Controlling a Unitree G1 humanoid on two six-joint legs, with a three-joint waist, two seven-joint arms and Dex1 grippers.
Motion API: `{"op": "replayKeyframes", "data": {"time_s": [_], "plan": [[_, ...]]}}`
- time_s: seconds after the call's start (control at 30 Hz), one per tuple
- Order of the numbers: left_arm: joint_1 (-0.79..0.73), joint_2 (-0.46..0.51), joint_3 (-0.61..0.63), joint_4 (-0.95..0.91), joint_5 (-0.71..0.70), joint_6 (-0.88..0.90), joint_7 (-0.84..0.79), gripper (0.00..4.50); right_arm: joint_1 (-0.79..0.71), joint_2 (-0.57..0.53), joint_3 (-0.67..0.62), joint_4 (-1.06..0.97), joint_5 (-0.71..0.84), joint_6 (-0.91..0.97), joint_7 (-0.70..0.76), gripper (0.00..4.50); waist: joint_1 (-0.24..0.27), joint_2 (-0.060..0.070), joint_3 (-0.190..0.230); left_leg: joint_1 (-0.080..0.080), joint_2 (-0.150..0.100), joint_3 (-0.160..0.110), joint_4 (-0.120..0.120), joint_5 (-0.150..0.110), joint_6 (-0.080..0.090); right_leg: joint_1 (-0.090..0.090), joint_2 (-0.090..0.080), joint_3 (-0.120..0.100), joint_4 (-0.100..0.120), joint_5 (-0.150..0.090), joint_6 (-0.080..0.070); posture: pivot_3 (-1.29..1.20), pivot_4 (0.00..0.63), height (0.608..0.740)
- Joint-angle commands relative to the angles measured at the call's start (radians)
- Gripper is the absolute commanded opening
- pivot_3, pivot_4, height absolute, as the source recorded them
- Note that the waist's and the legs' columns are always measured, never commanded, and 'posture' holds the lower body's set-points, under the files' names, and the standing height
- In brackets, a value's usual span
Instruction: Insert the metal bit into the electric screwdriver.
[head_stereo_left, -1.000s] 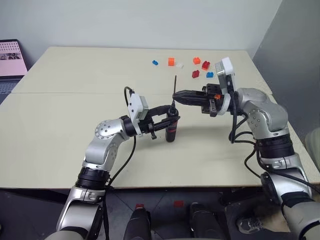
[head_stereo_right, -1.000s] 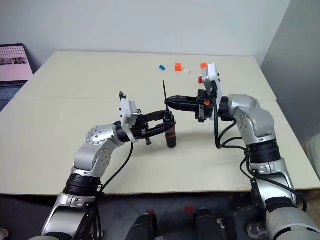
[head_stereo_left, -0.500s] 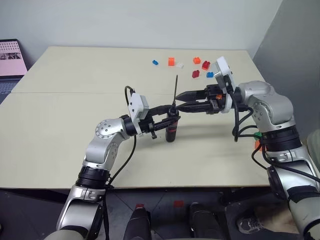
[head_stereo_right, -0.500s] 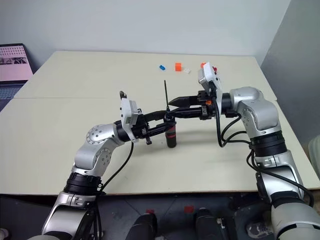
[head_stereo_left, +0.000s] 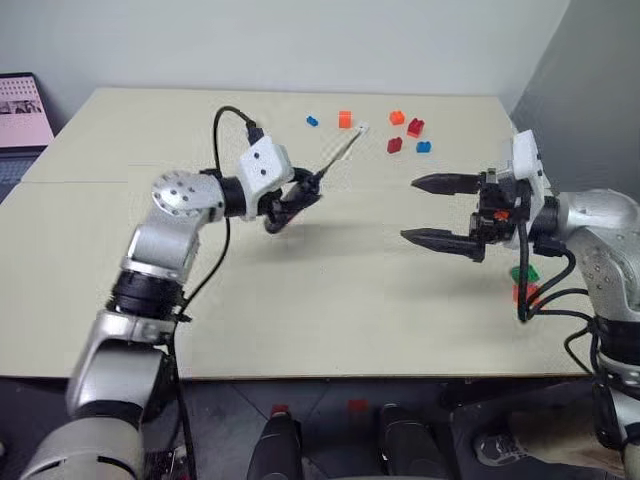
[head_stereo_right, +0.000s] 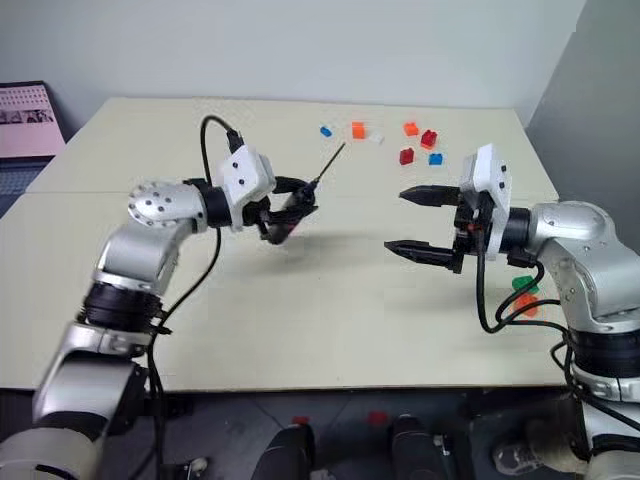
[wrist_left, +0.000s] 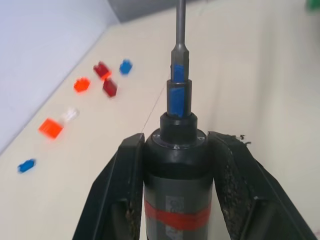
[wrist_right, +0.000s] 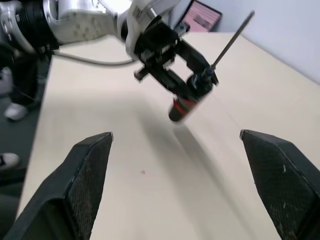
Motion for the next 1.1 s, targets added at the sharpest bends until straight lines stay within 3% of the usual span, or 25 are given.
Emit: {"op": "replayKeyframes", "data": {"time_s": [0.03, 0.2, 0.33, 0.53, 0.6, 0.63, 0.93, 1.0, 1.1], "plan": [[-0.097, -0.042, -0.109, 0.179, 0.134, -0.111, -0.03, 1.61, 0.036, -0.079, 0.007, -0.153, -0.053, 0.06, -0.084, 4.3, 0.002, 0.0, 0.0, -0.001, 0.0, 0.0, 0.0, 0.0, 0.0, -0.001, 0.0, 0.0, 0.0, 0.0, 0.0, 0.0, 0.15, 0.74], [-0.248, -0.16, -0.24, 0.509, 0.284, -0.266, -0.032, 1.61, 0.042, -0.141, 0.043, -0.219, -0.048, 0.17, -0.128, 4.3, 0.013, 0.0, 0.0, -0.003, 0.0, 0.0, 0.0, 0.0, 0.0, -0.002, 0.0, -0.001, -0.001, 0.0, 0.0, 0.0, 0.15, 0.74], [-0.334, -0.253, -0.263, 0.718, 0.34, -0.337, 0.007, 1.61, 0.021, -0.143, 0.043, -0.237, -0.011, 0.231, -0.143, 4.3, 0.008, -0.001, 0.0, -0.003, 0.0, 0.0, 0.0, 0.0, 0.0, -0.002, 0.0, 0.0, -0.001, -0.003, -0.005, 0.0, 0.15, 0.74], [-0.387, -0.339, -0.264, 0.867, 0.4, -0.377, 0.026, 1.61, 0.016, -0.143, 0.04, -0.233, 0.001, 0.272, -0.17, 4.3, 0.015, -0.001, 0.0, -0.004, 0.0, 0.0, 0.0, 0.0, 0.0, -0.003, 0.0, 0.0, -0.001, -0.001, 0.0, 0.0, 0.15, 0.74], [-0.397, -0.343, -0.248, 0.88, 0.396, -0.376, 0.004, 2.31, 0.019, -0.14, 0.035, -0.234, 0.007, 0.276, -0.178, 4.3, 0.017, -0.001, 0.0, -0.005, 0.0, 0.0, 0.0, 0.0, 0.0, -0.003, 0.0, 0.0, -0.001, -0.001, 0.0, 0.0, 0.15, 0.74], [-0.4, -0.343, -0.242, 0.885, 0.393, -0.374, -0.006, 2.42, 0.019, -0.14, 0.036, -0.232, 0.008, 0.276, -0.181, 4.3, 0.017, -0.001, 0.0, -0.005, 0.0, 0.0, 0.0, 0.0, 0.0, -0.003, 0.0, 0.0, -0.001, -0.001, 0.0, 0.0, 0.15, 0.74], [-0.423, -0.236, -0.053, 0.755, 0.243, -0.231, -0.134, 4.45, 0.024, -0.115, 0.039, -0.151, 0.004, 0.202, -0.172, 4.3, 0.015, -0.001, 0.0, -0.005, 0.0, -0.001, 0.0, 0.0, 0.0, -0.003, 0.0, -0.001, 0.001, -0.001, 0.001, 0.0, 0.15, 0.74], [-0.362, -0.142, 0.027, 0.597, 0.159, -0.118, -0.216, 4.48, 0.037, -0.108, 0.043, -0.133, -0.002, 0.159, -0.159, 4.3, 0.01, 0.0, 0.0, -0.005, 0.0, -0.001, 0.0, 0.0, 0.0, -0.004, 0.0, -0.001, 0.001, -0.001, 0.001, 0.0, 0.15, 0.74], [-0.209, -0.011, 0.094, 0.349, 0.124, 0.038, -0.209, 4.48, 0.045, -0.061, 0.029, -0.091, -0.018, 0.099, -0.196, 4.3, -0.016, 0.0, 0.0, -0.004, 0.001, -0.001, -0.001, 0.0, 0.0, -0.003, 0.0, -0.001, 0.001, -0.001, 0.001, 0.0, 0.15, 0.74]]}}
